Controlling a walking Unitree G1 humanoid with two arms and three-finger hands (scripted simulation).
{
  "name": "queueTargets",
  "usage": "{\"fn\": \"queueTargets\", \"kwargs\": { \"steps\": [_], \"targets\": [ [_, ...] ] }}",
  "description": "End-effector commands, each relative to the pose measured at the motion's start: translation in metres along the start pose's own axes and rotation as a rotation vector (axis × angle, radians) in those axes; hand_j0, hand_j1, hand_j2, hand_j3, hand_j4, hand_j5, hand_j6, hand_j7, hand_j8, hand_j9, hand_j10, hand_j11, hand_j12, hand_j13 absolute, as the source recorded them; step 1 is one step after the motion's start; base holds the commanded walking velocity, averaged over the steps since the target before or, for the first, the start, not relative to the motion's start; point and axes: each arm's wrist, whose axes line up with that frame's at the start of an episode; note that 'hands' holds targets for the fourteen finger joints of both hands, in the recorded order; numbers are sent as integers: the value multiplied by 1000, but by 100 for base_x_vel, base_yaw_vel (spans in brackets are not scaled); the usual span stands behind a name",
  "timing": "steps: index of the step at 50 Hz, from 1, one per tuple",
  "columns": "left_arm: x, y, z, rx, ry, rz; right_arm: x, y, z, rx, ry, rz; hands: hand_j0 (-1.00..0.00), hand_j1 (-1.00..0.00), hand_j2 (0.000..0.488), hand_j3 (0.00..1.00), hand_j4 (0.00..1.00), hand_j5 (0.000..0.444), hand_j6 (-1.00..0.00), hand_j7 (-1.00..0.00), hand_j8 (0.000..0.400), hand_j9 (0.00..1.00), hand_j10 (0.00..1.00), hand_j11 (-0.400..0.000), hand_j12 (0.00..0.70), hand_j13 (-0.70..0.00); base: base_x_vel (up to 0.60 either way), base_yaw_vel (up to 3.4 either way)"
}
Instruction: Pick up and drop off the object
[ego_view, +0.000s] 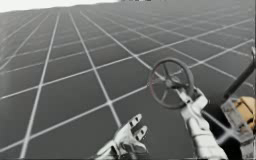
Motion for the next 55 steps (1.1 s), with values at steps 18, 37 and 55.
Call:
{"fn": "queueTargets", "kwargs": {
  "steps": [18,37,55],
  "targets": [
    [1,0,0,-4,-3,-13,-1,2,9,11,-35,6,0,0,0,1000,1000,0,0,0,0,1000,1000,-400,0,-700,24,9],
    [1,0,0,-4,-3,-13,-1,2,9,11,-35,6,0,0,0,1000,1000,0,0,0,0,1000,1000,-400,0,-700,15,-157],
    [1,0,0,-4,-3,-13,-1,2,9,11,-35,6,0,0,0,1000,1000,0,0,0,0,1000,1000,-400,0,-700,18,-163]
  ]
}}
